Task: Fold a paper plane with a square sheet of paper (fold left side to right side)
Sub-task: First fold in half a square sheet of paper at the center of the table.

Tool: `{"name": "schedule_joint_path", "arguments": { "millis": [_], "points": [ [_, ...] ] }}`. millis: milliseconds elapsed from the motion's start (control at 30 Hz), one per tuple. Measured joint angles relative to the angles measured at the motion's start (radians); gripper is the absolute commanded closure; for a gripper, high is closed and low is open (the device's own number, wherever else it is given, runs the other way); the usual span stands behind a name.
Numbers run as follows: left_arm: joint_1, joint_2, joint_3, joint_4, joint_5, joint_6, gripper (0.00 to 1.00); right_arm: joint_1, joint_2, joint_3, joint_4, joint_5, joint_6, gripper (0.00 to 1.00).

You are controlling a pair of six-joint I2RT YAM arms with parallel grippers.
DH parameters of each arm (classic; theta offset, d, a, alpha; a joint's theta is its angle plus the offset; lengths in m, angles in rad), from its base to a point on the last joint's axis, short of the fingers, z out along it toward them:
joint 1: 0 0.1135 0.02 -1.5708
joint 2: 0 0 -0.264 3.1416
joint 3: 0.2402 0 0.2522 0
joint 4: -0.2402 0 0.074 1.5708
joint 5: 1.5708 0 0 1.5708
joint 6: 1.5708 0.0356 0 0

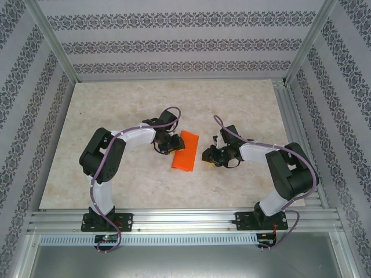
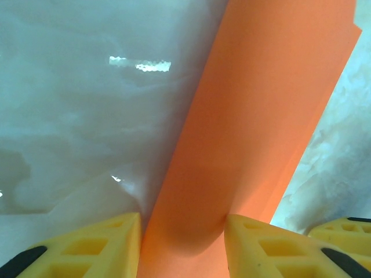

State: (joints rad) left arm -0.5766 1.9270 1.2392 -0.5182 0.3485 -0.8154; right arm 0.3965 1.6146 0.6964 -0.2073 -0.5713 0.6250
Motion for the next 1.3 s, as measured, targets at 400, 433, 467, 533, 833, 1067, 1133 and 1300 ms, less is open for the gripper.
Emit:
{"name": "schedule_joint_path", "arguments": {
  "millis": [400,433,467,533,833,1067,1133,1300],
  "points": [
    [-0.007,0.014,0.029,-0.023,-0.018,-0.005,0.54,0.0,0.0,0.0,-0.01,0.003,0.0,0.71],
    [-0.007,0.016,0.032,-0.026,-0.018,-0.005,0.54,0.0,0.0,0.0,-0.01,0.003,0.0,0.71],
    [-0.007,0.017,0.034,-0.027,-0.018,-0.005,0.54,0.0,0.0,0.0,-0.01,0.003,0.0,0.71],
    [-0.008,0.019,0.039,-0.031,-0.018,-0.005,0.54,0.0,0.0,0.0,-0.01,0.003,0.0,0.71],
    [-0.009,0.032,0.048,-0.042,-0.021,-0.013,0.52,0.0,0.0,0.0,-0.01,0.003,0.0,0.71],
    [-0.016,0.045,0.068,-0.052,-0.024,-0.035,0.49,0.001,0.0,0.0,-0.008,0.003,0.0,0.71],
    [-0.018,0.045,0.071,-0.053,-0.024,-0.042,0.49,0.001,0.0,0.0,-0.004,0.003,0.0,0.71],
    [-0.027,0.045,0.077,-0.055,-0.024,-0.054,0.49,0.001,0.006,0.0,-0.001,0.003,0.001,0.71]
  ]
}}
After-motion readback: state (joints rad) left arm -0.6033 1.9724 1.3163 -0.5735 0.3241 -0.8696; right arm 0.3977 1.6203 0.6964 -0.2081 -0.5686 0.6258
